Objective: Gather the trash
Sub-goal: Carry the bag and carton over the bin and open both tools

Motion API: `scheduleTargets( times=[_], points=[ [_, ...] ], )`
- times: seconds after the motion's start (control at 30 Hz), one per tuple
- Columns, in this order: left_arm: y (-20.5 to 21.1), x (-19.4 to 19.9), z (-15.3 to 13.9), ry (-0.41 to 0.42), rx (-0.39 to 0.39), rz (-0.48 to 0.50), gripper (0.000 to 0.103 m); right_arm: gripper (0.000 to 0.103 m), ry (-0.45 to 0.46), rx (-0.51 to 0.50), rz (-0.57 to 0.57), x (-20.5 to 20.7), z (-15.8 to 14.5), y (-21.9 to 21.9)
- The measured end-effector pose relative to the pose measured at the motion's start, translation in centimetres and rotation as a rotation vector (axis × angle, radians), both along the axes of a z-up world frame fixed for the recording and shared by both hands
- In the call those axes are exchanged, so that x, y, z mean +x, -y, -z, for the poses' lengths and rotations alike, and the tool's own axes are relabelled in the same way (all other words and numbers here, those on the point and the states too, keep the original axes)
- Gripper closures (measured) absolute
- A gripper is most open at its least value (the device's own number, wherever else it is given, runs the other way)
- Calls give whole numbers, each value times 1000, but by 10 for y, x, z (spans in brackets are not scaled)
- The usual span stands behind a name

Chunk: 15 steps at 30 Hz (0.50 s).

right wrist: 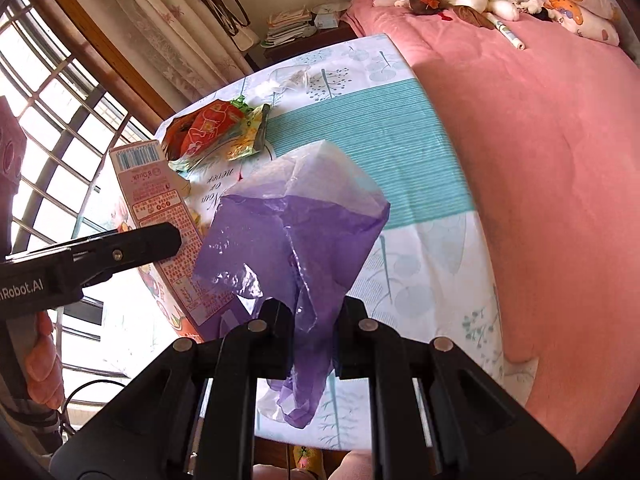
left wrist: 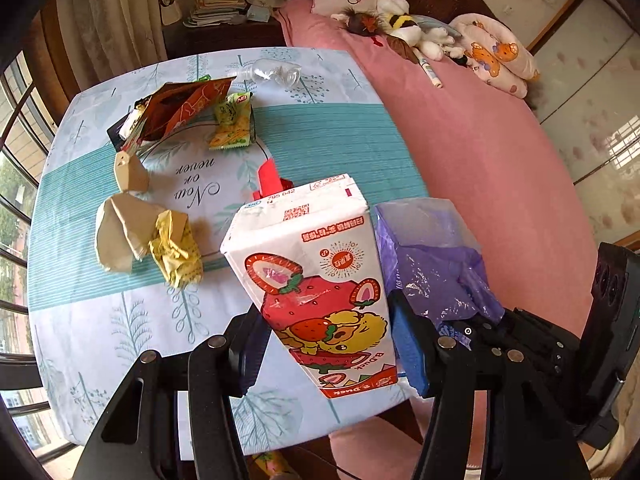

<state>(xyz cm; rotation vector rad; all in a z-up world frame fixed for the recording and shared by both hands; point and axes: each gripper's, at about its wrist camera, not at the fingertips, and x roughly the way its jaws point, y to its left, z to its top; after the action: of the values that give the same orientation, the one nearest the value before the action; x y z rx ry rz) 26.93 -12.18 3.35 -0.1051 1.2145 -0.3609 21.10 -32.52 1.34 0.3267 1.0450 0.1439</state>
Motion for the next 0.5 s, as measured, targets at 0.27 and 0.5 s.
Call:
scheduleTargets(
  times=[0.27,0.5],
  points=[
    [-52,-124,12,-17,-12,104,46,93,-17,1,90,-128,-2,-58],
    [-80,-211,46,-106,-1,146,46,93,-80,-29,79,-229,16,-106]
  ],
)
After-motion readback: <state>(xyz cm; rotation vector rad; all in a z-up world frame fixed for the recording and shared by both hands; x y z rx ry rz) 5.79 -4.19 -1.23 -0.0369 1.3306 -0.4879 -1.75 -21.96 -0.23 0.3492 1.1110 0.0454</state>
